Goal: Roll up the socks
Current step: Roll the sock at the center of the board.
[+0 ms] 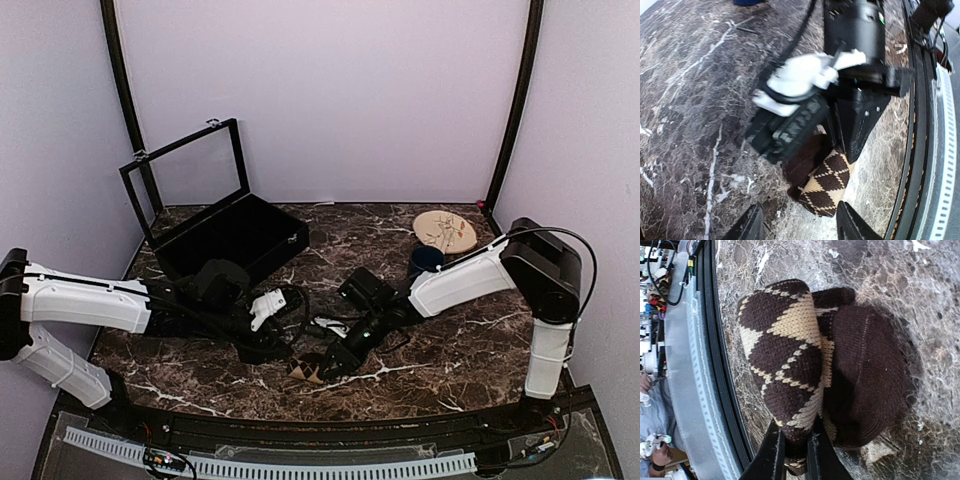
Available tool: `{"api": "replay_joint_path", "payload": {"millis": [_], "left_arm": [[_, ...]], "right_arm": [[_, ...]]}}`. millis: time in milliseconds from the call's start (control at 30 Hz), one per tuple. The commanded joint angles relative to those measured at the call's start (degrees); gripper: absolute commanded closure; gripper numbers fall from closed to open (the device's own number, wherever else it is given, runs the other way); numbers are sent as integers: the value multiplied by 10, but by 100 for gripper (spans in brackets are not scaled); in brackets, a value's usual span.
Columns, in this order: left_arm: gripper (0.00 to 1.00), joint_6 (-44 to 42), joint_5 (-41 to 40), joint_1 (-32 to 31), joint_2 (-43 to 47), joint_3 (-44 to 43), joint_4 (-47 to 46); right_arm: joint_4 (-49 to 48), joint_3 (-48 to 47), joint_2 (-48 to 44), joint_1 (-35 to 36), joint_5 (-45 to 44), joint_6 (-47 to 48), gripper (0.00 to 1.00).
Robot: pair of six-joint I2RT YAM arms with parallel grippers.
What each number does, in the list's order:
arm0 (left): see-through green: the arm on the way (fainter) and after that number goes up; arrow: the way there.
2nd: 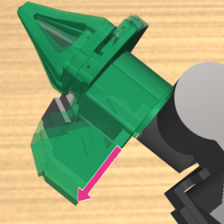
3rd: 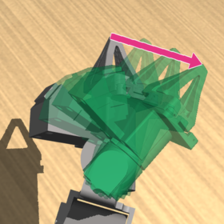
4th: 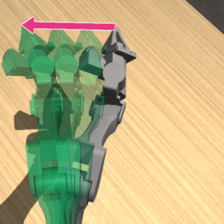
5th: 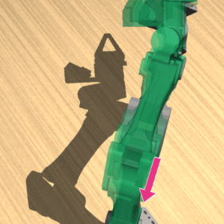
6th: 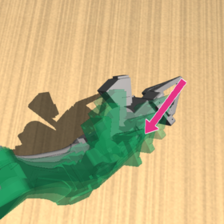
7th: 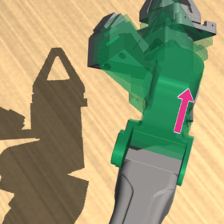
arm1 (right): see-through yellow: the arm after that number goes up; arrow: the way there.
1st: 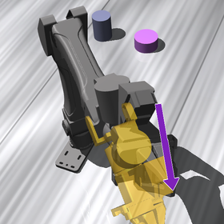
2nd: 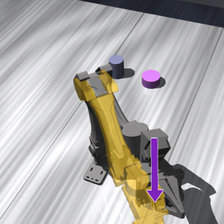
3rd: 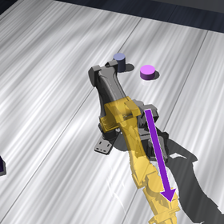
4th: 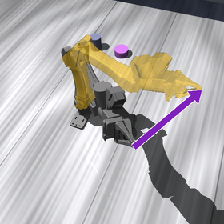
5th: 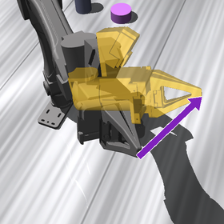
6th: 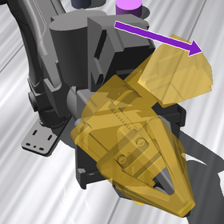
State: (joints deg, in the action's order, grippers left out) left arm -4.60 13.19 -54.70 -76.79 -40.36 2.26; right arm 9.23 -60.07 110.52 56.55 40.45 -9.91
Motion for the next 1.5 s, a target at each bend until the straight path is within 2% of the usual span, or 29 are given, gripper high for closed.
{"api": "replay_joint_path", "payload": {"millis": [0, 667, 967, 1467], "left_arm": [[48, -55, -22, -24, -29, -25, 29], [43, -162, -122, -112, -114, -71, 58], [43, -202, -181, -140, -129, -69, 24], [48, -244, -190, -154, -168, -81, 3]], "right_arm": [[28, 0, 24, -8, 29, -17, 100], [58, -25, 53, -24, 74, -21, 100], [67, -33, 61, -28, 93, -19, 100], [64, -32, 65, -31, 117, -27, 100]]}}
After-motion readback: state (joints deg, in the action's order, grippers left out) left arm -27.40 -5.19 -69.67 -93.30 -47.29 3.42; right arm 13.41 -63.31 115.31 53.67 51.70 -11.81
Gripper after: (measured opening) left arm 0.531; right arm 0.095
